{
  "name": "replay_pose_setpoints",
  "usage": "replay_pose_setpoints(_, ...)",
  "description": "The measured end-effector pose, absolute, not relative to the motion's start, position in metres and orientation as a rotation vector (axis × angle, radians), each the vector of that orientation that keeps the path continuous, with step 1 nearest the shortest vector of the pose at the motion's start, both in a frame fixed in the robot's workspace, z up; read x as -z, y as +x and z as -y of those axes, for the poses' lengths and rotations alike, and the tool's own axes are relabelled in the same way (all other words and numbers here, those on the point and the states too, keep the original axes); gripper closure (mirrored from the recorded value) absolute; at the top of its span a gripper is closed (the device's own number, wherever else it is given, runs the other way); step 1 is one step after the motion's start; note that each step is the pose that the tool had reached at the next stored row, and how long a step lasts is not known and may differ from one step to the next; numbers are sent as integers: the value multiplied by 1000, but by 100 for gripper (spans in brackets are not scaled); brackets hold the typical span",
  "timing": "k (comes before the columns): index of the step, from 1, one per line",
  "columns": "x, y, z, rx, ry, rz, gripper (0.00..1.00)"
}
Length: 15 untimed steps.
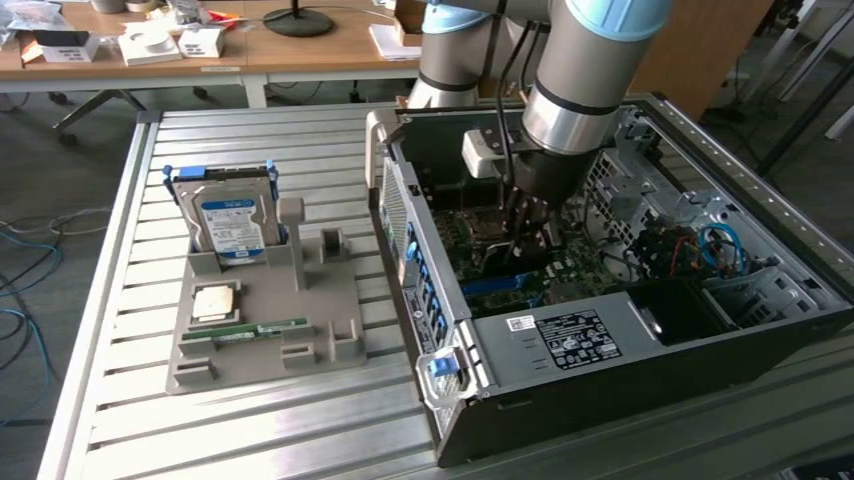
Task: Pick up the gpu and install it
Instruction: 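Insert the gpu into the slot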
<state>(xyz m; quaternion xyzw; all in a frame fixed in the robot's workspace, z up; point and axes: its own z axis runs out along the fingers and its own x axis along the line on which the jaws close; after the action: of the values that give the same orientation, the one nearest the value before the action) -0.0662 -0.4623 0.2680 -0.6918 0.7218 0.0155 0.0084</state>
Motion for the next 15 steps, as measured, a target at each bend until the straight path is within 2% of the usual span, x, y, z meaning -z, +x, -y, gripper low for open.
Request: replay_pose_setpoints(15,-268,-65,462,-49,-2162,-2256,74)
